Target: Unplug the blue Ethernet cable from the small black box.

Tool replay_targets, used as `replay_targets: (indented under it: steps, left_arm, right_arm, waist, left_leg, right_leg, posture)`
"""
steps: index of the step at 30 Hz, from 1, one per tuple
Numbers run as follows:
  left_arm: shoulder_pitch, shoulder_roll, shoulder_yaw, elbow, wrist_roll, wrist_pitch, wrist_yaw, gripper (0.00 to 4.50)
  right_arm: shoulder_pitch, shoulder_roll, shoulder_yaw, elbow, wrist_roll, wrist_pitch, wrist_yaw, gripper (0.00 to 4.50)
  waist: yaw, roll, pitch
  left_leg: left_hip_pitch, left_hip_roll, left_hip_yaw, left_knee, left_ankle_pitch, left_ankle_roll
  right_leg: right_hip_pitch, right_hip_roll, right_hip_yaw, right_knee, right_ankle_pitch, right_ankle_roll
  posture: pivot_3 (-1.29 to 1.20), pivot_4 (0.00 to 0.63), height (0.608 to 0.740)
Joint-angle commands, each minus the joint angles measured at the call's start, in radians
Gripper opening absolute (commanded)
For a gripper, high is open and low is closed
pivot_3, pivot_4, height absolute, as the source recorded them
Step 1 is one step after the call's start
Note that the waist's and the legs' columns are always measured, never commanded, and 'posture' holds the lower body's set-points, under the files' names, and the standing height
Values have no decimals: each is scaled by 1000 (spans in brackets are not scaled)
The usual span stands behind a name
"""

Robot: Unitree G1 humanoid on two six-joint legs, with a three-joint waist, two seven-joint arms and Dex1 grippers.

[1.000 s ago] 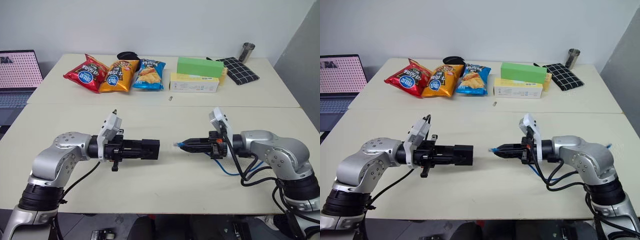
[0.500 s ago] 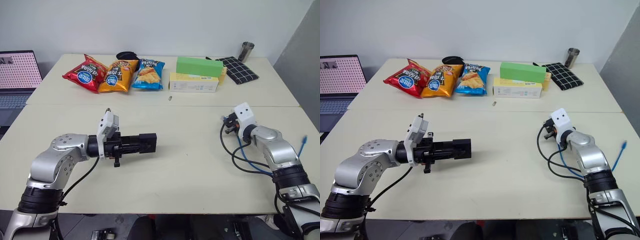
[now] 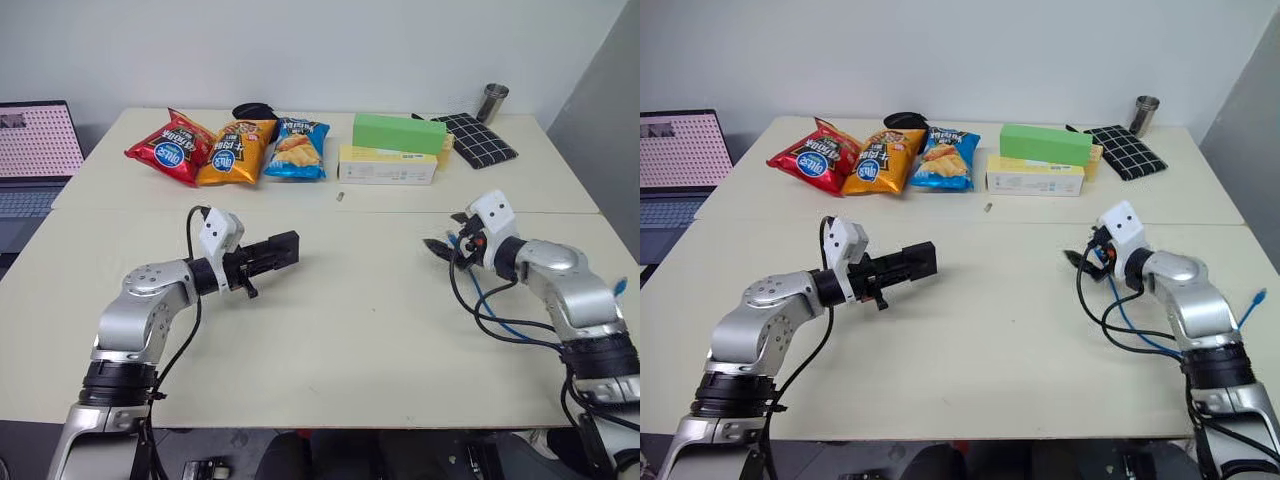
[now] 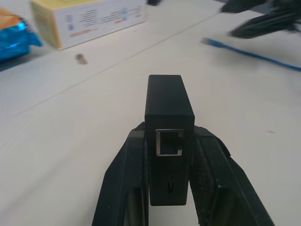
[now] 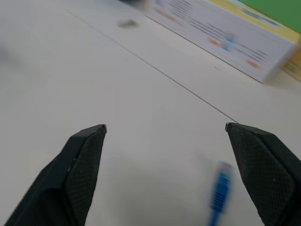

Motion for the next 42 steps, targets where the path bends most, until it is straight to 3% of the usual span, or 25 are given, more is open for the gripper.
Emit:
replay_targets:
  steps: [1, 7, 14, 16, 22, 29, 36, 42]
  left_arm:
    - [-23, -49, 63, 122, 106, -188, 177, 785]
    - [-39, -121, 87, 269, 182, -351, 334, 785]
    - [-27, -145, 95, 372, 203, -437, 377, 785]
    - [-21, -145, 110, 385, 181, -433, 368, 1491]
    - [19, -135, 134, 348, 145, -416, 329, 2662]
    - [111, -118, 125, 200, 148, -342, 321, 3981]
    - [290, 21, 105, -200, 102, -125, 213, 3981]
    - [278, 171, 147, -304, 40, -22, 94, 3981]
  right_arm:
    - [5, -12, 20, -269, 162, 116, 109, 4242]
    - [-61, 31, 96, -305, 137, 158, 79, 4242]
    - [-113, 52, 137, -276, 111, 152, 88, 4242]
    - [-115, 56, 140, -271, 104, 151, 89, 4312]
    - [-114, 55, 139, -270, 98, 155, 100, 4312]
    - [-101, 50, 142, -275, 97, 159, 104, 4312]
    - [23, 1, 41, -302, 93, 71, 93, 4312]
    - [169, -58, -95, -297, 96, -23, 100, 4312]
  waist:
    - [-2, 0, 0]
    - [4, -2, -1]
    - [2, -2, -1]
    - [2, -2, -1]
    - [1, -2, -1]
    - [1, -2, -1]
    - [2, -2, -1]
    - [3, -2, -1]
  left_leg:
    - [0, 0, 0, 0, 0, 0]
    - [0, -1, -1, 1, 0, 0]
    - [0, -1, -1, 1, 0, 0]
    - [0, -1, -1, 1, 0, 0]
    - [0, -1, -1, 1, 0, 0]
    - [0, -1, -1, 1, 0, 0]
    - [0, 0, -2, 0, 0, 0]
    - [2, -1, -2, 1, -2, 3]
  right_leg:
    - [0, 0, 0, 0, 0, 0]
    - [1, -1, -1, 0, 0, 0]
    - [1, -1, -2, 0, 0, 0]
    - [1, -1, -2, 0, 0, 0]
    - [1, -1, -2, 0, 0, 0]
    - [1, -1, -2, 0, 0, 0]
    - [1, -1, -2, 0, 0, 0]
    - [4, -2, -2, -1, 0, 0]
  posture:
    - [0, 150, 740]
    - [0, 150, 740]
    - [0, 150, 740]
    - [0, 150, 740]
    - [0, 150, 740]
    - [0, 150, 740]
    - [0, 150, 740]
    - [0, 150, 740]
